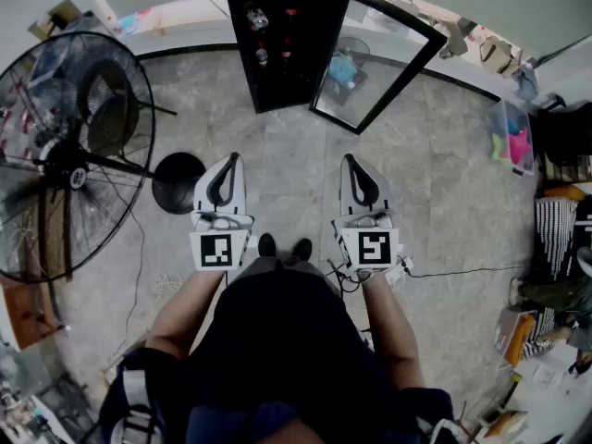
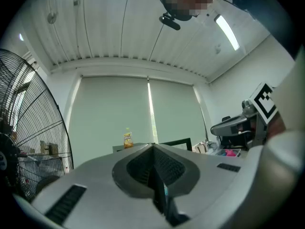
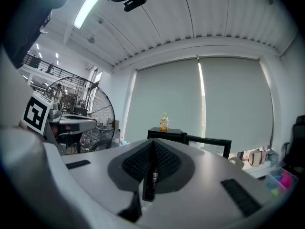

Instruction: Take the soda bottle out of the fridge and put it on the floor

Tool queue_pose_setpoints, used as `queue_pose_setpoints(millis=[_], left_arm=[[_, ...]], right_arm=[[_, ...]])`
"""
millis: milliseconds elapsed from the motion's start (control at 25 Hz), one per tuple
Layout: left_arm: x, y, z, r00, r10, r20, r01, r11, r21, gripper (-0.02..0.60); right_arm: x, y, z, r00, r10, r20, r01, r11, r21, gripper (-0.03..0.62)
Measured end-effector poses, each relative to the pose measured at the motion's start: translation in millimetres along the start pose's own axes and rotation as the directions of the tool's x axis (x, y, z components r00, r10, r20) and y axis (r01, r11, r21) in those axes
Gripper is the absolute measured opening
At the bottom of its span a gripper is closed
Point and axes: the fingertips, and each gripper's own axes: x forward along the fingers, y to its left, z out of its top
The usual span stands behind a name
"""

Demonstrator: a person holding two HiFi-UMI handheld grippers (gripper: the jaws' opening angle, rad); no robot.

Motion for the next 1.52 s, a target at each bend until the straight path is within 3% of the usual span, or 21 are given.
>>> queue_pose_setpoints(millis=[560,1120,1160,1320,1400,1520], left_arm=[[4.5,3.0,-9.8,1.0,0.001,-0.007,-0.001,1.0,0.007,0.025],[5.6,0.3,-17.7,0.999,-0.009,-0.031,0.008,1.0,-0.009,0.023],[6.1,0.1,-18.1,0.999,-0.011,-0.033,0.01,1.0,-0.01,0.023],[6.5,0.6,-18.8,1.0,-0.016,-0.027,0.015,1.0,-0.007,0.023],[6.2,1.0,-18.6,1.0,-0.016,-0.025,0.016,1.0,-0.008,0.023],[5.0,3.8,-18.4,0.999,-0.021,-0.026,0.021,1.0,-0.013,0.023]], right_arm=[[6.5,3.5,3.0,0.998,0.012,0.062,-0.012,1.0,0.002,0.018],[11.3,-1.4,-8.6,0.999,0.032,0.027,-0.032,0.999,-0.002,0.022],[12.6,-1.6,-9.6,0.999,0.035,0.024,-0.035,0.999,0.0,0.038],[18.8,-1.4,-14.1,0.999,0.04,0.019,-0.04,0.999,0.011,0.205],[21.3,-0.2,-14.4,0.999,0.05,0.019,-0.05,0.999,0.01,0.254],[27.0,1.8,-13.5,0.998,0.056,0.013,-0.056,0.998,0.005,0.278]])
